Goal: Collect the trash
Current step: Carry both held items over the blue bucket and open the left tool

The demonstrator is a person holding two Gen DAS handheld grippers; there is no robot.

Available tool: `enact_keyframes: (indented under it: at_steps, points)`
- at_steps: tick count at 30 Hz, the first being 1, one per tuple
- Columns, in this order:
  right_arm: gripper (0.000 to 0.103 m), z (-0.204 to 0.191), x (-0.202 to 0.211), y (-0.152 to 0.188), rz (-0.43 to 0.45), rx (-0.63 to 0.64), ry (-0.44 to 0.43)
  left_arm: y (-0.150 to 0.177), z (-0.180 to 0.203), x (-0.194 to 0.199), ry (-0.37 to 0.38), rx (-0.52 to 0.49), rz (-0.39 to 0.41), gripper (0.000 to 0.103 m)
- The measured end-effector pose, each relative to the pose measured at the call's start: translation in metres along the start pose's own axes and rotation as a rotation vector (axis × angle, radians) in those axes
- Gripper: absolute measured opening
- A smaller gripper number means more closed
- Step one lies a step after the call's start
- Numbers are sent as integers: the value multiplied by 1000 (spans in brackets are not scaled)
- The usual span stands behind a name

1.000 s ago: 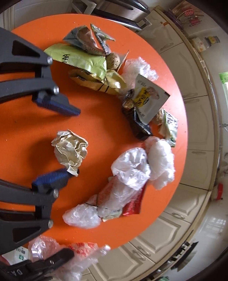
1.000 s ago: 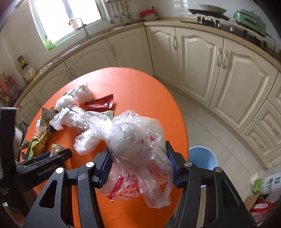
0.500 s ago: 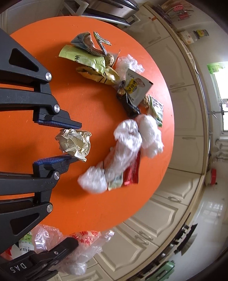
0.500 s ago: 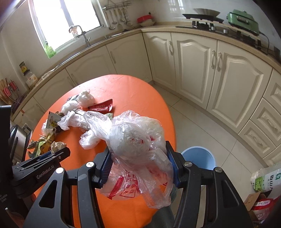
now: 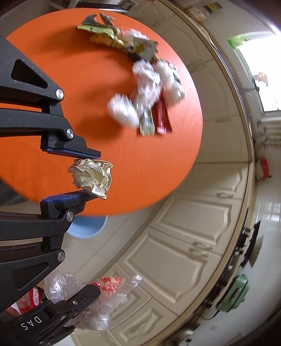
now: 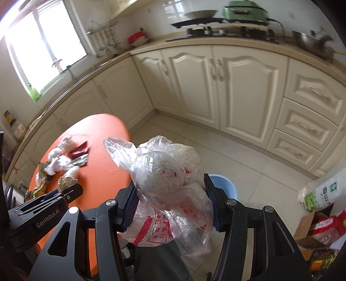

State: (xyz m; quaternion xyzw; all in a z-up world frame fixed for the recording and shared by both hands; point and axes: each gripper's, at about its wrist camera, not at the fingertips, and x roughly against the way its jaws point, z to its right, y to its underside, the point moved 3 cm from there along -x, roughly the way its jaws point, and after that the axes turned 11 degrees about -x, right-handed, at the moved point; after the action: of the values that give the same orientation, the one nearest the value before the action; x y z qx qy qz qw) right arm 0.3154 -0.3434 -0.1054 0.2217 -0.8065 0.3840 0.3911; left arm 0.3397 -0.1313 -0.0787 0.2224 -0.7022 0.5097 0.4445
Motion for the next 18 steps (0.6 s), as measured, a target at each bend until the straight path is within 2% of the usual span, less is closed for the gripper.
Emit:
enact_keyframes:
  at_steps: [7,11,14,18]
  points:
    - [56,66,3,-19,8,-98,87,-23,60,-41,76,-99,-68,25]
    - [56,95,-4,-31,-3,-131,119,-40,83,-66,83,-129,-84,28]
    - [56,112,-13,-37,-18,-149,129,-55,97,-83,46,-142,-77,28]
    - [56,130,-24,-43,-36,-174,142,-69,118,-95,49,-154,-60,29]
